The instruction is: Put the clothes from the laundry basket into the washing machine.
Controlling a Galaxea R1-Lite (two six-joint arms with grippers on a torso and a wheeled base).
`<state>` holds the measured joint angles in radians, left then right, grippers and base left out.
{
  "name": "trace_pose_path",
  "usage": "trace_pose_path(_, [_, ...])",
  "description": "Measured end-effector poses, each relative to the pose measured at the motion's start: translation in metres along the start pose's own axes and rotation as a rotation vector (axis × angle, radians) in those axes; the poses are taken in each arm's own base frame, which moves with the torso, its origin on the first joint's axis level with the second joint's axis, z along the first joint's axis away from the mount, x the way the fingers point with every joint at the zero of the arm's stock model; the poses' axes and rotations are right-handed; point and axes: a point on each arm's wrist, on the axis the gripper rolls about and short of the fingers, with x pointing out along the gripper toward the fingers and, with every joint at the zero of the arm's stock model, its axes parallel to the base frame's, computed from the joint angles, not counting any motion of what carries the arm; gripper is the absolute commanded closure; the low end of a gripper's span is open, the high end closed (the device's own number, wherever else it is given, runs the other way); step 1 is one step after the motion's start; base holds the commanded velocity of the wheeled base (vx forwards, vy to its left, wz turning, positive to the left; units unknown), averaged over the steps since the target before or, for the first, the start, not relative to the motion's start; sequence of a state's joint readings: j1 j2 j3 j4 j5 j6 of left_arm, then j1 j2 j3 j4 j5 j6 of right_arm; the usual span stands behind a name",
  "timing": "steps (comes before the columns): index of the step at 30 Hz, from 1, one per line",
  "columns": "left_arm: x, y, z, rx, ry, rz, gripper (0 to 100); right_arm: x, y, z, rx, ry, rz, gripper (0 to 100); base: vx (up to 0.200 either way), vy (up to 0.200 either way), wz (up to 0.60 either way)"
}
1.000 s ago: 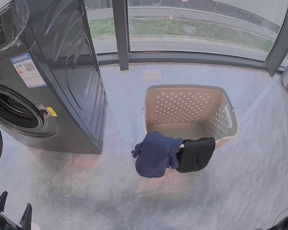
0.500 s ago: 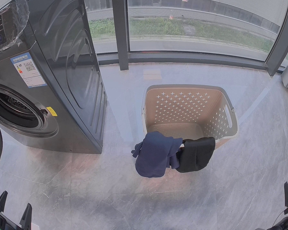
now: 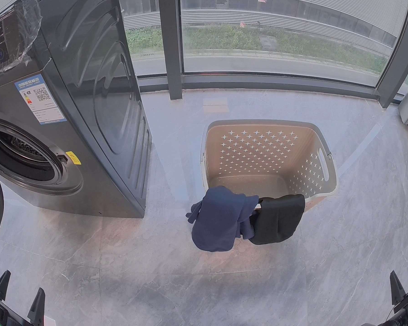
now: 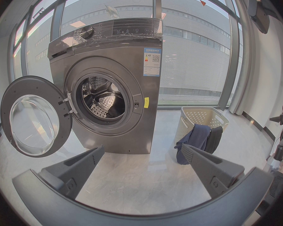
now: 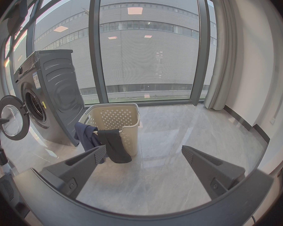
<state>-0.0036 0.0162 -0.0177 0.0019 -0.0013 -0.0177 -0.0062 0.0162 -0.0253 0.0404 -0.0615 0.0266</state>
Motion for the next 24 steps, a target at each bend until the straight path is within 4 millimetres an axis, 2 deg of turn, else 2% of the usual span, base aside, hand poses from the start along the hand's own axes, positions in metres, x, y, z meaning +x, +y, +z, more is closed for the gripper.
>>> trace_pose_path(15, [0.0,-0.0001,0.0001,0.011,-0.001,0.0,0,0.0006,0.0003,-0.0016,-0.013,0.003,0.016,0,0.0,-0.2,0.0])
trace_pose_path(24, [0.0,-0.0001,0.0001,0.01,-0.001,-0.001,0,0.0006,0.0002,-0.0014,-0.005,0.001,0.012,0,0.0,0.0,0.0])
